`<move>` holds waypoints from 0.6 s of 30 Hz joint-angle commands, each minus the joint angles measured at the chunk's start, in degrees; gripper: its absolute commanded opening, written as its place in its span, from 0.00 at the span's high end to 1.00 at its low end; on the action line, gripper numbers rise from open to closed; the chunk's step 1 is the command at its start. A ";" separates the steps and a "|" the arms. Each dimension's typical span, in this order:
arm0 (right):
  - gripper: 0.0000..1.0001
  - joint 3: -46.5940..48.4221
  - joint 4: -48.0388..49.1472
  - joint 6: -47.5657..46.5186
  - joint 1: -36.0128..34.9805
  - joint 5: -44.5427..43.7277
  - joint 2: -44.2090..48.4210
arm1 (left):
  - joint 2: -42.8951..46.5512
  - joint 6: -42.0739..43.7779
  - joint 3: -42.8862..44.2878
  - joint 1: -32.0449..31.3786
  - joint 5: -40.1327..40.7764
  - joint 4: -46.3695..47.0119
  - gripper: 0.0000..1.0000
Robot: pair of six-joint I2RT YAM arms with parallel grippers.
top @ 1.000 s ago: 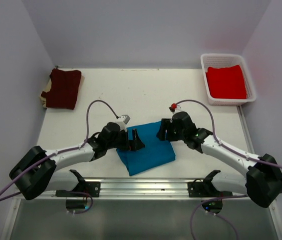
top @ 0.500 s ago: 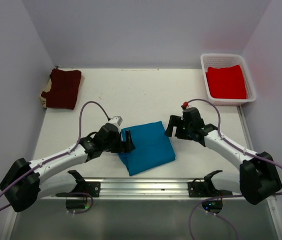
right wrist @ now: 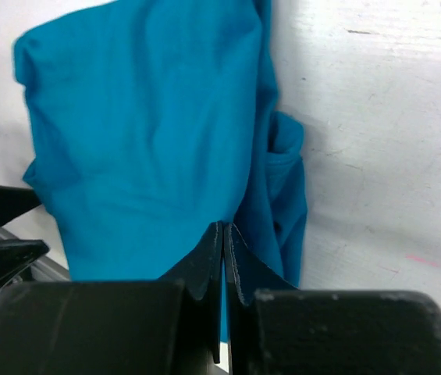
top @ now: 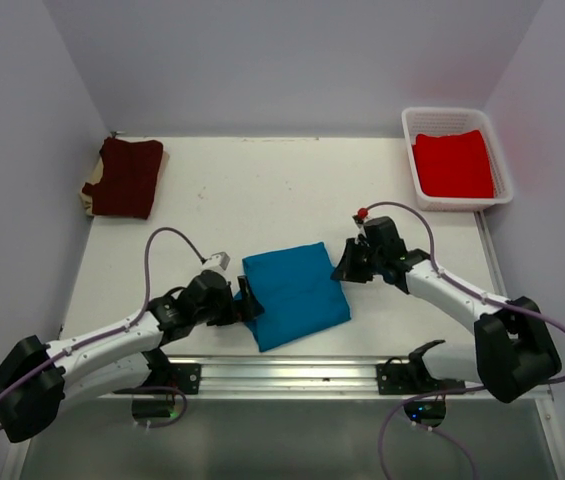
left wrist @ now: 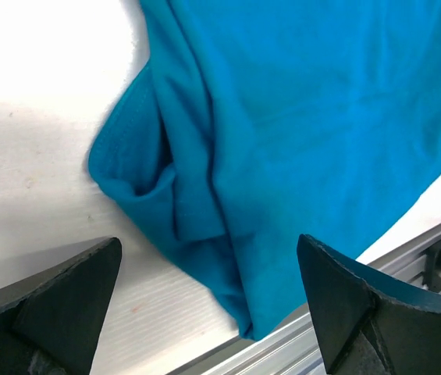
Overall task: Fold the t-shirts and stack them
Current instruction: Fold the long partially folded tshirt into a neat square
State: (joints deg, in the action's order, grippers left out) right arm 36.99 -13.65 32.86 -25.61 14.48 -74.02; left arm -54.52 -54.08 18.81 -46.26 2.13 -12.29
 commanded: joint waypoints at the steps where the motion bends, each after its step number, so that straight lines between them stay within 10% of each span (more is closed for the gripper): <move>1: 1.00 0.88 3.46 -0.34 -0.06 3.62 4.75 | -1.81 -3.83 -4.74 -0.41 0.51 0.94 0.00; 12: 0.99 1.15 4.86 0.10 -4.36 4.52 -0.06 | -6.29 -4.54 -5.89 -0.67 -0.02 6.92 0.00; 18: 0.77 8.79 -12.26 -1.57 -14.03 -28.84 -2.71 | -9.19 -4.71 -5.45 -1.20 -0.55 8.86 0.00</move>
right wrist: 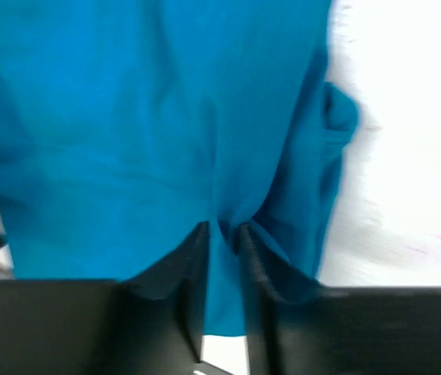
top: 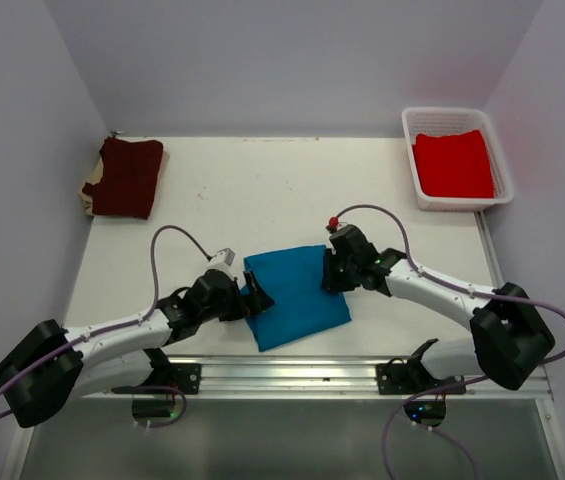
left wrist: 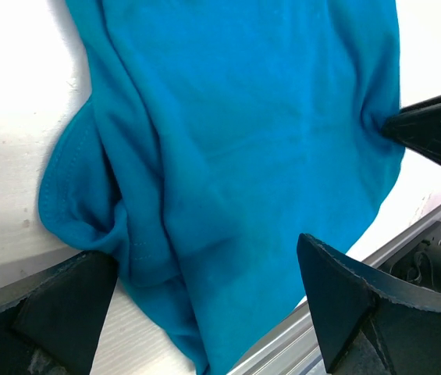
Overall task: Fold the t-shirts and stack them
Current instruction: Fold the long partially folded tshirt into a neat square, then put the neatly folded tshirt into the corner of the board with the left arm
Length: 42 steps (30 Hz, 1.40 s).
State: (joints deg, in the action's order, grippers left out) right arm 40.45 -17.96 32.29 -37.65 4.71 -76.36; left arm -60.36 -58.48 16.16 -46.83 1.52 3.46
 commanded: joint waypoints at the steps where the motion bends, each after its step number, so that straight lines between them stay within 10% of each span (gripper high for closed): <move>1: 0.71 6.82 -11.10 -0.92 -2.08 -20.78 -0.55 | -3.45 -0.32 -2.80 -0.63 0.06 -6.81 0.00; 9: 0.39 7.98 -14.04 -1.44 -2.34 -25.37 7.27 | -5.29 -0.32 -2.63 -0.72 -0.02 -5.32 0.00; 13: 0.59 6.24 -7.83 -2.15 -2.34 -9.96 9.29 | -7.58 -0.06 -2.10 -0.81 -0.11 -4.43 0.00; 14: 0.84 5.27 -5.45 -1.97 -2.34 -5.11 9.56 | -8.10 -0.14 -2.10 -0.72 -0.46 -2.43 0.00; 16: 1.00 1.77 3.83 0.91 -2.43 2.46 9.65 | -9.16 -0.14 -2.10 -0.81 -0.55 -1.80 0.00; 20: 1.00 -1.42 13.46 5.67 -2.34 13.82 6.41 | -9.78 -0.41 -2.10 -0.81 -0.55 -1.18 0.00; 42: 1.00 -4.15 16.82 4.88 -2.34 -0.67 -15.32 | -13.72 -0.85 -4.03 -0.98 -0.90 0.40 0.00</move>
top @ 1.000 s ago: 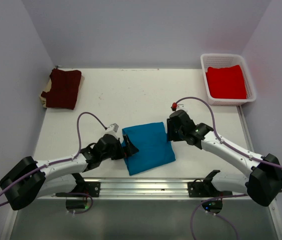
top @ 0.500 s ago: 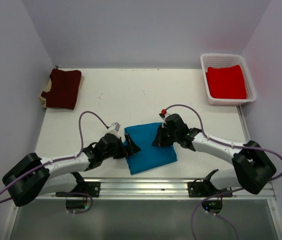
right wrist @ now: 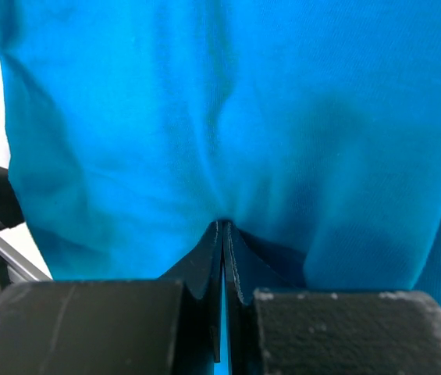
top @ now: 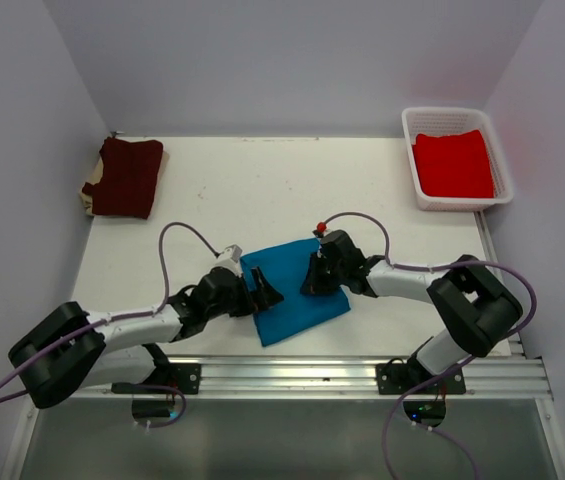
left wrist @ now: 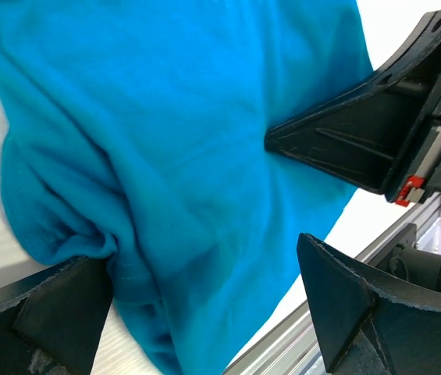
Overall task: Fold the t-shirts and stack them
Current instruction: Put the neatly folded tshirt into the corner of the board with the left arm
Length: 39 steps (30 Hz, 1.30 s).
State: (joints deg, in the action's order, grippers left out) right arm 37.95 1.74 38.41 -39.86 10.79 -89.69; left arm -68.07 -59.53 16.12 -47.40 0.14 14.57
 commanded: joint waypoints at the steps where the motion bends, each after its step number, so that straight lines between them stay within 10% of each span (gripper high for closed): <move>1: 1.00 -1.48 -3.32 -1.32 -0.13 -6.74 -1.28 | -7.15 0.11 -4.08 -0.42 0.21 -9.92 0.00; 15: 1.00 -3.15 -2.00 -0.97 -0.13 -6.48 -2.33 | -31.15 -1.03 0.74 -0.42 -5.94 17.85 0.28; 20: 1.00 -3.85 -2.09 -1.15 -0.22 -6.39 -1.37 | -35.63 -1.20 2.16 -0.42 -6.21 23.75 1.00; 27: 1.00 -4.47 -0.86 -3.52 -0.13 -2.01 3.90 | -26.61 -0.50 -1.44 -0.33 -3.76 28.06 1.00; 32: 1.00 -1.75 -5.15 -5.45 -0.13 4.94 11.27 | -6.40 2.83 -0.92 1.07 7.66 14.37 1.00; 36: 0.66 1.15 -10.60 -6.95 -0.13 3.55 17.61 | 5.47 8.97 1.63 9.30 11.28 6.54 1.00; 39: 0.60 3.17 -14.56 -8.35 -0.13 1.27 20.69 | 6.72 12.23 5.66 17.04 9.79 3.73 1.00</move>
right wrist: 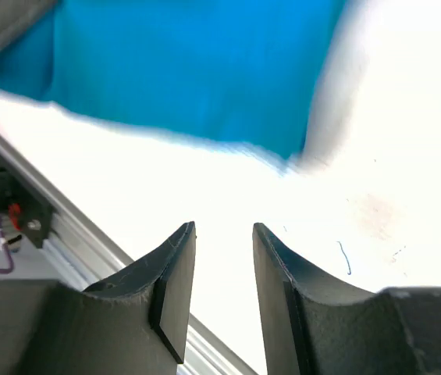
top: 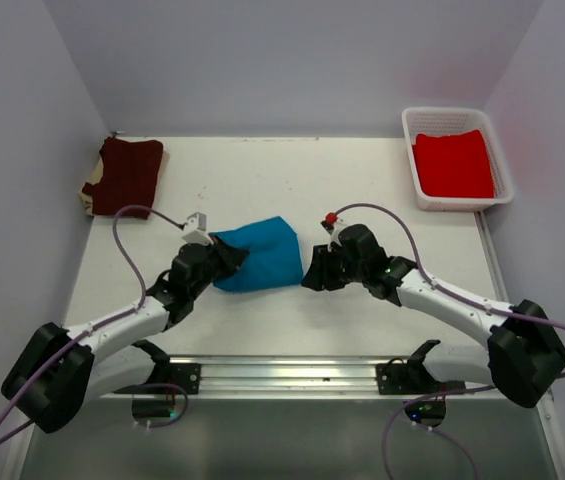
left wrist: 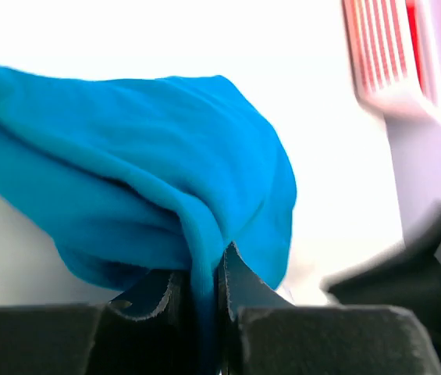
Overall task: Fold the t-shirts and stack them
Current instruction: Put the neatly folded tshirt into the corner of the board with the left arm
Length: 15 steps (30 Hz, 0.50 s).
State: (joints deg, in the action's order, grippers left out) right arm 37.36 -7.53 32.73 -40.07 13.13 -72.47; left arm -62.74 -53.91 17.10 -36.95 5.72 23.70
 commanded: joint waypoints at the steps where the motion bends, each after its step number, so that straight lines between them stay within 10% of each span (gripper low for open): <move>1: 0.60 4.12 -6.26 -2.93 0.08 -1.61 3.99 | 1.22 8.28 7.22 8.28 2.91 -5.68 1.00; 15: 0.67 1.22 -11.36 -2.76 0.08 -4.25 8.30 | -16.51 10.59 39.13 41.58 -4.66 -0.34 1.00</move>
State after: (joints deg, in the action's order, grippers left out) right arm 39.40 -17.10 30.50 -40.07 10.04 -66.19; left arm -75.48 -44.31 49.45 -0.38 2.55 16.60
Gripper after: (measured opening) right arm 0.340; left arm 0.147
